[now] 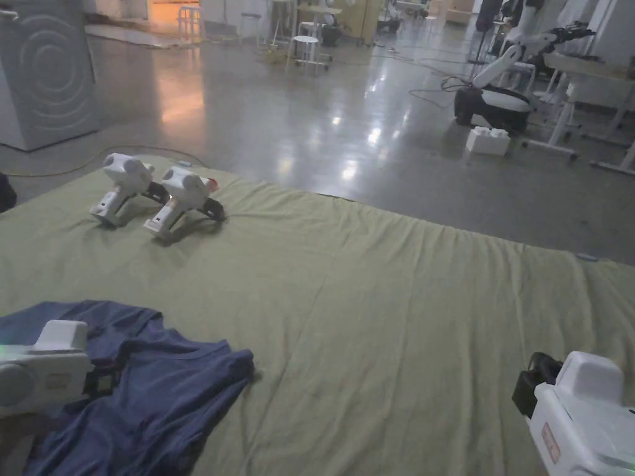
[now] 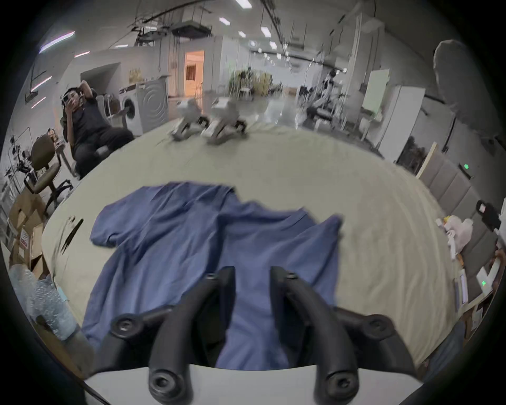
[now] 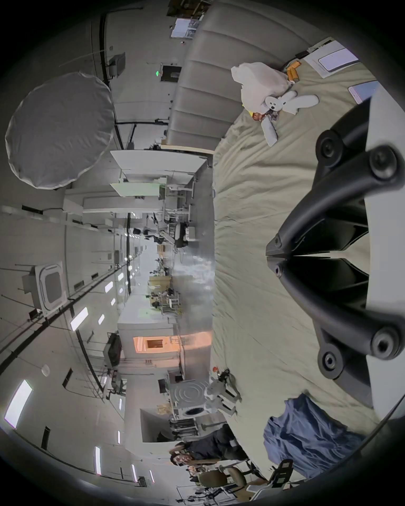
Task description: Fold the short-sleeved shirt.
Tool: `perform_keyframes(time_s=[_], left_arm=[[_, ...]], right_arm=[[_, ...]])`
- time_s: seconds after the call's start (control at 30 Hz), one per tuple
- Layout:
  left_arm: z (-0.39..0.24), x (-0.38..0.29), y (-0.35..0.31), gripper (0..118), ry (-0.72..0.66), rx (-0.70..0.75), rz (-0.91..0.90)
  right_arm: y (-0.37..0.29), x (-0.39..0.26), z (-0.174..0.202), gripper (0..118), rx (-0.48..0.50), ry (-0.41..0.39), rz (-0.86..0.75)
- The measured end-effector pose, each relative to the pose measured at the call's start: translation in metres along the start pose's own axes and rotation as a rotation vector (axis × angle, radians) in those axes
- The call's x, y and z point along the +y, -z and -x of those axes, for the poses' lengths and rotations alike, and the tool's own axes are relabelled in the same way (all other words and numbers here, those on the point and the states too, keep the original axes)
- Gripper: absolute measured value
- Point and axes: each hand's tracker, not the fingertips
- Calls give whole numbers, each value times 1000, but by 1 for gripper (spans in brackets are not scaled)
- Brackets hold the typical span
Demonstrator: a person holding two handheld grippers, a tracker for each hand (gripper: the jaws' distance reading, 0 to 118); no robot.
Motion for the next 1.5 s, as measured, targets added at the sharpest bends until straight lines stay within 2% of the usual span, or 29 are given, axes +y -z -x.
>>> perform_keyframes(time_s=[0.13,0.17,0.3,0.4,0.5,0.6,0.7,0.73,0.87,1.0,1.17,1.3,1.5], left_arm=[[25,-13,32,94,-16,89,108],[28,-16,40,101,-24,110,118],[37,-27,67,102,-54,130,158],[39,-40,84,94,-138,151,233],[23,-47,79,90,-64,197,135],[8,-46,76,63,-32,191,122],[12,-47,72,10,-48,209,98],[13,-47,72,0,-48,212,97],[17,-43,60,0,-48,183,82],[16,-25,34,0,-67,146,-72],[-2,0,4,0,92,100,-192],[-24,23,-22,0,85,42,-304],[-82,75,-75,0,177,-70,-494]], right_arm=[[6,-9,13,0,9,-27,32],[8,-11,16,0,13,-28,40],[13,-20,26,0,30,-45,69],[15,-25,33,0,38,-60,96],[15,-28,37,0,48,-62,105],[15,-33,38,0,56,-64,111],[17,-37,38,0,58,-65,124],[18,-38,38,0,58,-62,129],[17,-40,33,0,55,-50,136],[16,-38,26,0,49,-40,132],[12,-33,19,0,41,-21,112],[8,-30,14,0,39,-4,99],[-5,-22,4,0,31,7,69]])
